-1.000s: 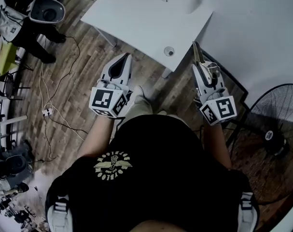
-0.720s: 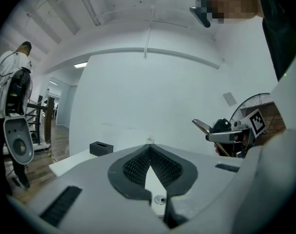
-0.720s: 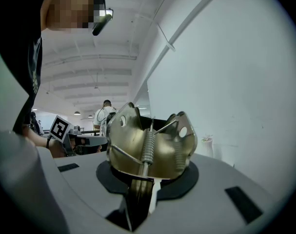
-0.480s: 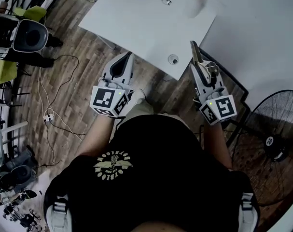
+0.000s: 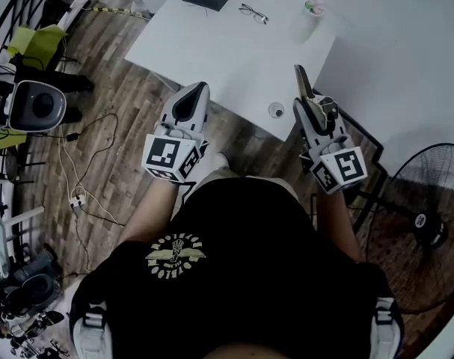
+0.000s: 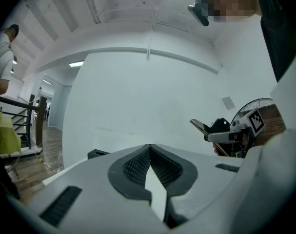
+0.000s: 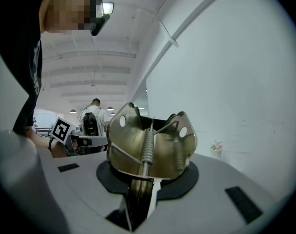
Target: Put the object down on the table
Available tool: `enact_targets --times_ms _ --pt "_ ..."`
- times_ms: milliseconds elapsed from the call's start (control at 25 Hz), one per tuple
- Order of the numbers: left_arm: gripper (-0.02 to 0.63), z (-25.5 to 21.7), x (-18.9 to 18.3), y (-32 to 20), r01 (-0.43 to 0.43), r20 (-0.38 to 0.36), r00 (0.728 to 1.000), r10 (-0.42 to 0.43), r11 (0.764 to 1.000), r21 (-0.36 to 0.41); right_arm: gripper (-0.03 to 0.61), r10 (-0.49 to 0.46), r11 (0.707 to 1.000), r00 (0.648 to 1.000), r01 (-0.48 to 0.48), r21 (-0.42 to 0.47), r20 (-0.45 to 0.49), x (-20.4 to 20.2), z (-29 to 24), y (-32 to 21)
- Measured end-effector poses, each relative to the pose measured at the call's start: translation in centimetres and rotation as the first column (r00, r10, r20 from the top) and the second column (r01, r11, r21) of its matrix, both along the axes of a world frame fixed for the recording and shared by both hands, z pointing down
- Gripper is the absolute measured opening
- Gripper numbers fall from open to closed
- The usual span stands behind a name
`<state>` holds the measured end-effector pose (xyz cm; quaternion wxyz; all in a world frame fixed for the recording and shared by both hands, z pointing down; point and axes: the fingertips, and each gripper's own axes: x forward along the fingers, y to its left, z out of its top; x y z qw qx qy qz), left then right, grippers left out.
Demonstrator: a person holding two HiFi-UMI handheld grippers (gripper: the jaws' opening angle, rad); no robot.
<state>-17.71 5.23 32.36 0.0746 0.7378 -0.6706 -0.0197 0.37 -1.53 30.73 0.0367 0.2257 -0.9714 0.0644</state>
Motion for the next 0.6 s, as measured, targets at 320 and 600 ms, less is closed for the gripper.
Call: enact_targets --times_ms 320,600 --pt "0.008 -0.4 -4.8 -0.1 -0.002 -0.015 1.000 0.003 1.000 0.015 0.087 -0.007 1.000 1.000 0.007 0.005 0.006 -5.5 -0.6 -0.3" --pt "0.008 -0.2 -6.6 -1.3 -0.002 -0.019 1.000 0.002 1.000 0.014 0.087 -0.011 1.000 1.000 0.011 0.027 -0.025 -7.6 -0.7 -1.2"
